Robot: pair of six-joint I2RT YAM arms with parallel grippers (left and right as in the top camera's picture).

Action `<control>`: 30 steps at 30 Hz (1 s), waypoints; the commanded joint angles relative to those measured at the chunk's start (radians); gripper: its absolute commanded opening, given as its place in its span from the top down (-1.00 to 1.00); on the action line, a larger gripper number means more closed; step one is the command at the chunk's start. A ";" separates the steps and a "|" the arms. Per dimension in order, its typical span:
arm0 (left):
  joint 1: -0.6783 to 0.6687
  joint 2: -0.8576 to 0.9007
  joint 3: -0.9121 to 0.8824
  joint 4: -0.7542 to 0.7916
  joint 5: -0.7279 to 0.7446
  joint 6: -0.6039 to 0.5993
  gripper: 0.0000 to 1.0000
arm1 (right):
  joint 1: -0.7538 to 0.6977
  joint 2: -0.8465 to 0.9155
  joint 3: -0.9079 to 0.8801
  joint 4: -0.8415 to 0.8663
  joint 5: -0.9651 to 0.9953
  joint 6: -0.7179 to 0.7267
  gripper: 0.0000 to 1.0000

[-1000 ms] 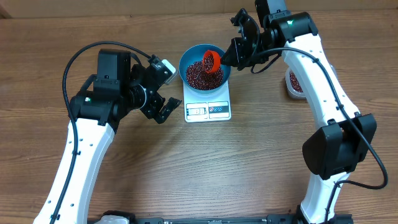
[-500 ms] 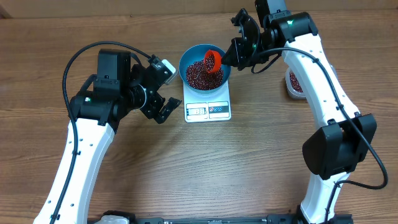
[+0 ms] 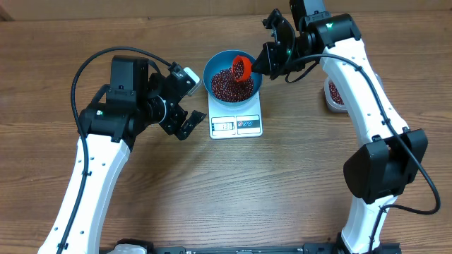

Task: Scoop item into bowl and weigh 150g on scale
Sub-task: 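Tilt the scoop slightly to trickle beans into the bowl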

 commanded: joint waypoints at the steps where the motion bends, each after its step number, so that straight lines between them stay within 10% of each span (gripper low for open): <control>1: 0.004 0.005 0.021 0.003 0.005 0.011 -0.99 | 0.013 -0.044 0.035 0.013 0.022 0.002 0.92; 30: 0.004 0.005 0.021 0.003 0.005 0.011 -0.99 | 0.078 -0.044 0.035 0.027 0.175 -0.001 0.92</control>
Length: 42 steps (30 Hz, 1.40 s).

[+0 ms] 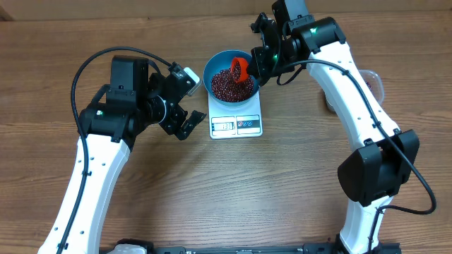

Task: Scoop item into bowl and weigh 150g on scale
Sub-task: 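Tilt the scoop slightly to trickle beans into the bowl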

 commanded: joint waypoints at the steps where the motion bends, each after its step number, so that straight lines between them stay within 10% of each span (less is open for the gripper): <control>1: 0.004 0.004 0.021 0.003 0.005 0.011 -0.99 | 0.006 -0.044 0.035 0.007 0.010 0.000 0.92; 42: 0.004 0.004 0.021 0.003 0.005 0.011 -0.99 | 0.011 -0.044 0.035 0.021 0.063 -0.008 0.93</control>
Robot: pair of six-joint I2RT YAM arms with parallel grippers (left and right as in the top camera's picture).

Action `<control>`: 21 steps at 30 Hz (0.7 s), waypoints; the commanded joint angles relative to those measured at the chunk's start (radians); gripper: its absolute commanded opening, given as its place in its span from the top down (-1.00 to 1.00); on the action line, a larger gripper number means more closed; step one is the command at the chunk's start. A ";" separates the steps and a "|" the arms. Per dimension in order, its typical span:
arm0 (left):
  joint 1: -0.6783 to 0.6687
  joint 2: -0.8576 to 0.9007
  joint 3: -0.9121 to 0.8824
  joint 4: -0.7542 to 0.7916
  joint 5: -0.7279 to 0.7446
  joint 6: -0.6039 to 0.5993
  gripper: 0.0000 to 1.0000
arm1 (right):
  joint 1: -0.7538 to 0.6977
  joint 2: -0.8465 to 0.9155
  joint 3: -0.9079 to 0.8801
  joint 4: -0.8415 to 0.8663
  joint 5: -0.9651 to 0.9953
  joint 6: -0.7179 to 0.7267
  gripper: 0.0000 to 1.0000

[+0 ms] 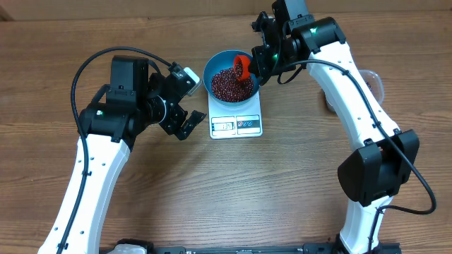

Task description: Scoop item into bowl and weigh 150g on scale

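A blue bowl (215, 63) full of dark red beans (227, 85) sits on a small white digital scale (236, 124) at the table's middle back. My right gripper (258, 61) is shut on an orange scoop (241, 66), which is tipped over the bowl's right rim. Its cup looks empty. My left gripper (185, 104) hangs open just left of the scale, holding nothing. The scale's reading is too small to make out.
A clear container (373, 83) sits at the far right behind the right arm, mostly hidden. Black cables loop over both arms. The brown wooden table (233, 190) stretches toward the front.
The scoop has tilted a little further over the bowl's right rim and its cup looks emptier. Both arms hold nearly the same pose.
The right gripper first held the scoop, loaded with beans, over the bowl's right side, and a bean container showed at the far right. A second later the arm had shifted left and the scoop was tipped. Now the scoop looks emptied. The left arm stayed put.
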 commanded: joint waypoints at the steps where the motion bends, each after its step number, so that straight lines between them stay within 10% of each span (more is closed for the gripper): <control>1: 0.004 0.005 0.021 0.003 0.005 0.011 -0.99 | 0.013 -0.044 0.035 0.008 0.024 -0.007 0.92; 21: 0.004 0.004 0.021 0.003 0.005 0.011 -0.99 | 0.067 -0.044 0.035 0.008 0.132 -0.007 0.93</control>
